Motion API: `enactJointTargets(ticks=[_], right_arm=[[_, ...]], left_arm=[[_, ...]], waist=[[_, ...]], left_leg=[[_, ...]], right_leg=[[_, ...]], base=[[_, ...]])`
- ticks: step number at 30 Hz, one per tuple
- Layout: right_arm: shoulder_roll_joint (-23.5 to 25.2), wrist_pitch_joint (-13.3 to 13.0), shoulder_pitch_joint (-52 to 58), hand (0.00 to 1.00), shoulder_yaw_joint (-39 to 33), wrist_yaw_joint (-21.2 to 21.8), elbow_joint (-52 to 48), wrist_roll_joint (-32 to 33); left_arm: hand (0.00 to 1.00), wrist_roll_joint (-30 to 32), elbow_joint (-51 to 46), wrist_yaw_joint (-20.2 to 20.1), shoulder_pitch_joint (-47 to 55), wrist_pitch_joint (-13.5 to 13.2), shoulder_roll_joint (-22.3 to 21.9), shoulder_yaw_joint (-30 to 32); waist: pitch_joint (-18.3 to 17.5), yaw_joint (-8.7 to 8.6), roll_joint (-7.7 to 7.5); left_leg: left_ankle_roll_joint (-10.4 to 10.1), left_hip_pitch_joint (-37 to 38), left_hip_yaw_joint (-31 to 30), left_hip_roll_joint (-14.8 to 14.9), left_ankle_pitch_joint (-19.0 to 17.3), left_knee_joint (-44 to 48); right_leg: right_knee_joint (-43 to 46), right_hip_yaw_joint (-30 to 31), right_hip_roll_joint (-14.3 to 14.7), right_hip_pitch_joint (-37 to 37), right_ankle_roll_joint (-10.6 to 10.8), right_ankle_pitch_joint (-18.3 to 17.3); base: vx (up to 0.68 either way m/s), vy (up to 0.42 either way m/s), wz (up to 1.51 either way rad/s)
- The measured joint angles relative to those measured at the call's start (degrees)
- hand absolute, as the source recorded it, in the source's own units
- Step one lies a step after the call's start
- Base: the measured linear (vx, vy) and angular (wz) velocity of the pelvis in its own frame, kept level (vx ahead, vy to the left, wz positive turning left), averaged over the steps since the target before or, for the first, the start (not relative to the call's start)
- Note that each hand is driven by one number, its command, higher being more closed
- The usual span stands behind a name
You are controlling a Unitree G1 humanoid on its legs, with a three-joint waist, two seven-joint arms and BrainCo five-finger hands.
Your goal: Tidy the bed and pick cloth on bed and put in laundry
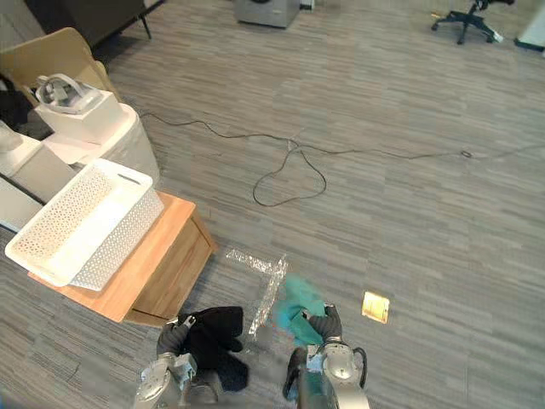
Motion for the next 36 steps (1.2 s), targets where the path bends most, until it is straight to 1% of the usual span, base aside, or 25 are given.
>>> enactJointTargets(ticks=[2,3,5,6,7,8,9,11,13,14,16,17,18,20,21,24,25,27,28,29,30,31,32,33,36], right_arm=[[-0.7,0.0,-0.6,1.0,0.0,0.0,0.0,0.0],[-1.3,0.0,-1.2,1.0,0.0,0.0,0.1,0.0],[-1.8,0.1,-1.4,1.0,-0.4,0.0,0.2,0.0],[-2.0,0.1,-1.5,1.0,-0.8,0.0,0.1,0.0],[-2.0,0.1,-1.4,1.0,-1.3,-0.1,0.1,0.0],[-2.1,0.1,-1.4,1.0,-1.4,-0.1,0.2,0.0],[-1.9,0.2,-1.5,1.0,-1.4,-0.2,0.9,-0.1],[-1.1,0.3,-1.7,1.0,-1.0,-0.3,1.5,-0.1],[-0.5,0.3,-1.9,1.0,-1.2,-0.4,0.8,-0.1],[-0.4,0.3,-1.8,1.0,-1.4,-0.3,0.9,-0.1],[0.1,0.2,-1.8,1.0,-1.3,-0.2,1.3,-0.1],[0.4,0.2,-1.8,1.0,-1.3,0.0,1.7,-0.1],[0.7,0.2,-1.6,1.0,-1.3,0.1,2.0,-0.1],[1.5,0.1,-1.1,1.0,-1.1,0.1,2.0,-0.1],[1.7,0.1,-0.6,1.0,-1.0,0.1,2.0,-0.1],[1.9,0.0,0.8,1.0,-1.0,0.0,1.6,0.0],[2.0,0.0,1.2,1.0,-1.2,0.0,0.1,0.1],[2.1,0.0,1.7,1.0,-1.2,0.0,-1.0,0.2],[2.2,-0.1,3.1,1.0,-1.4,-0.2,-2.3,0.7],[2.6,-0.1,3.7,1.0,-1.5,-0.2,-2.7,0.8],[2.5,-0.1,3.9,1.0,-1.6,-0.2,-2.4,1.0],[1.8,0.1,3.5,1.0,-1.6,-0.3,-2.8,1.9],[1.6,0.1,3.6,1.0,-1.7,-0.3,-3.6,2.4],[1.4,0.0,4.0,1.0,-1.7,-0.3,-5.6,2.6],[1.4,-0.3,5.0,1.0,-1.5,0.2,-11.1,4.6]], left_arm=[[1.0,-0.3,0.0,0.0,0.0,0.0,0.0,0.0],[1.0,-0.5,0.0,0.0,0.0,0.0,0.0,0.0],[1.0,-0.9,0.0,-0.1,0.1,0.0,0.0,0.0],[1.0,-1.0,-0.1,-0.2,0.0,0.0,0.0,0.1],[1.0,-1.0,-0.2,-0.4,0.0,0.0,-0.1,0.0],[1.0,-1.0,-0.3,-0.5,0.1,0.0,-0.1,0.0],[1.0,-1.0,-0.3,-0.4,0.1,0.0,-0.6,0.5],[1.0,-0.9,-0.6,-0.3,-0.2,0.2,-0.6,1.9],[1.0,-0.6,-1.3,-0.5,0.7,0.9,-0.6,2.3],[1.0,-0.1,-1.3,-0.5,0.7,1.1,-0.6,2.3],[1.0,0.5,-1.3,-0.5,0.9,1.2,-0.1,2.4],[1.0,1.0,-1.7,-0.5,1.1,1.3,0.3,2.6],[1.0,1.5,-2.4,-0.4,1.4,1.5,0.8,2.5],[1.0,1.9,-2.7,-0.4,1.4,1.5,1.9,2.5],[1.0,2.6,-2.8,-0.3,1.5,1.5,2.3,2.4],[1.0,2.7,-3.4,0.0,1.6,1.5,3.4,2.5],[1.0,2.7,-3.4,0.0,1.4,1.5,3.2,2.2],[1.0,2.8,-3.2,0.0,1.5,1.5,3.0,1.8],[1.0,3.3,-2.4,0.0,1.4,1.5,3.4,1.0],[1.0,3.4,-2.3,0.0,1.4,1.5,3.7,0.8],[1.0,3.6,-0.7,0.0,0.9,1.5,3.4,0.8],[1.0,3.7,0.6,-0.1,1.4,1.6,2.3,0.8],[1.0,3.7,0.7,-0.1,1.6,1.5,1.8,0.8],[1.0,3.7,0.9,-0.2,1.5,1.5,1.0,0.8],[1.0,3.7,0.9,-0.4,1.2,1.4,0.2,0.7]], waist=[[0.0,0.02,0.06],[-0.1,0.14,0.27],[0.3,0.1,-0.42],[0.3,0.06,-0.62],[0.1,0.0,-0.47],[-0.2,-0.11,0.04],[-1.1,-0.14,1.35],[-1.4,0.4,-2.09],[-1.6,0.06,-2.46],[-1.7,-0.09,-2.83],[-1.7,-0.03,-3.22],[-1.9,-0.36,-3.39],[-2.2,-0.86,-3.91],[-2.4,-2.0,-3.95],[-2.5,-2.74,-3.87],[-2.9,-3.89,-3.75],[-3.0,-4.17,-3.94],[-3.0,-4.98,-3.91],[-3.5,-4.94,-4.99],[-3.7,-4.94,-5.88],[-3.5,-4.79,-4.99],[-3.9,-4.35,-3.28],[-4.0,-4.56,-2.96],[-4.5,-4.72,-1.88],[-4.4,-4.31,-2.19]], left_leg=[[0.1,-3.3,4.2,-1.2,-2.6,-2.2],[-0.1,-4.8,6.9,-2.4,-3.8,-5.5],[-0.3,-5.8,11.8,-4.0,-3.9,-10.5],[-0.2,-6.2,16.7,-5.2,-3.6,-15.0],[0.6,-6.1,23.5,-5.5,-1.6,-20.0],[1.6,-6.0,27.0,-5.2,1.0,-22.9],[8.2,-5.1,32.8,-5.2,2.0,-25.3],[10.0,-4.6,35.3,-8.9,1.2,-27.0],[13.1,-2.9,34.5,-11.3,-0.6,-29.5],[13.1,-1.5,33.5,-12.7,-0.7,-31.3],[12.9,2.1,30.9,-14.6,-0.8,-34.8],[11.9,4.3,28.2,-15.3,-1.1,-36.9],[11.0,5.7,25.4,-16.0,-1.1,-38.5],[10.2,7.6,20.6,-16.6,-0.6,-40.6],[9.9,8.2,18.1,-16.6,-0.4,-41.0],[8.0,8.9,11.0,-16.8,0.7,-42.2],[7.3,8.9,7.5,-16.6,1.2,-42.7],[6.3,9.0,4.4,-16.5,1.6,-42.7],[4.2,9.3,2.5,-17.1,1.5,-42.4],[3.4,9.8,2.0,-17.8,1.2,-42.6],[2.5,10.6,1.3,-17.0,0.8,-42.9],[0.7,10.8,1.2,-15.1,1.7,-44.0],[0.2,11.1,1.4,-14.5,2.0,-44.7],[-0.5,11.9,1.3,-13.7,2.8,-46.2],[-1.0,12.8,1.3,-12.5,3.6,-47.7]], right_leg=[[-2.5,-1.4,-0.2,2.9,-0.1,0.0],[-3.2,-2.2,-0.9,4.3,0.9,0.2],[-4.4,-3.9,-2.4,6.8,1.8,-0.3],[-5.6,-6.0,-3.7,8.7,3.1,-0.5],[-6.3,-7.7,-4.6,10.2,4.8,-1.1],[-6.4,-8.7,-4.6,10.9,5.9,-1.7],[-6.2,-10.3,-4.6,12.2,8.0,-3.1],[-5.7,-13.3,-7.0,13.1,9.6,-4.0],[-3.4,-14.6,-7.5,14.8,10.1,-3.3],[0.2,-15.0,-8.6,14.8,10.1,-3.3],[13.7,-14.9,-11.8,12.7,10.8,-1.9],[24.9,-12.9,-14.2,9.2,10.6,2.2],[35.6,-9.7,-16.1,5.0,9.0,1.0],[43.5,-6.8,-16.6,-0.1,7.6,-1.9],[43.9,-5.7,-16.0,-2.3,7.6,-3.2],[34.8,-1.3,-13.2,-8.8,7.3,-6.2],[26.1,4.0,-9.7,-11.0,7.2,-6.4],[16.8,10.4,-6.4,-11.7,8.1,-5.8],[7.2,16.4,-4.9,-11.1,8.5,0.3],[4.2,17.8,-5.1,-10.7,8.1,4.3],[4.8,17.1,-4.7,-10.0,7.5,3.4],[3.8,15.3,-3.4,-8.7,7.2,3.6],[2.7,14.3,-3.1,-7.9,6.8,3.4],[1.5,12.7,-2.5,-6.7,6.4,3.1],[0.0,10.0,-1.8,-4.2,5.2,2.3]], base=[[0.31,-0.048,0.24],[0.32,0.02,0.27],[0.33,0.077,0.48],[0.42,0.139,0.82],[0.37,0.15,0.8],[0.37,0.186,0.94],[0.39,0.217,0.99],[0.42,0.207,0.98],[0.37,0.156,0.98],[0.39,0.17,1.17],[0.33,0.103,0.96],[0.3,0.028,1.05],[0.35,-0.036,1.13],[0.27,-0.09,1.29],[0.27,-0.098,1.48],[0.3,-0.189,1.38],[0.26,-0.244,1.21],[0.23,-0.298,1.26],[0.26,-0.384,1.19],[0.23,-0.322,0.92],[0.21,-0.289,0.52],[0.15,-0.202,0.41],[0.17,-0.223,0.5],[0.13,-0.2,0.51],[0.07,-0.13,0.42]])
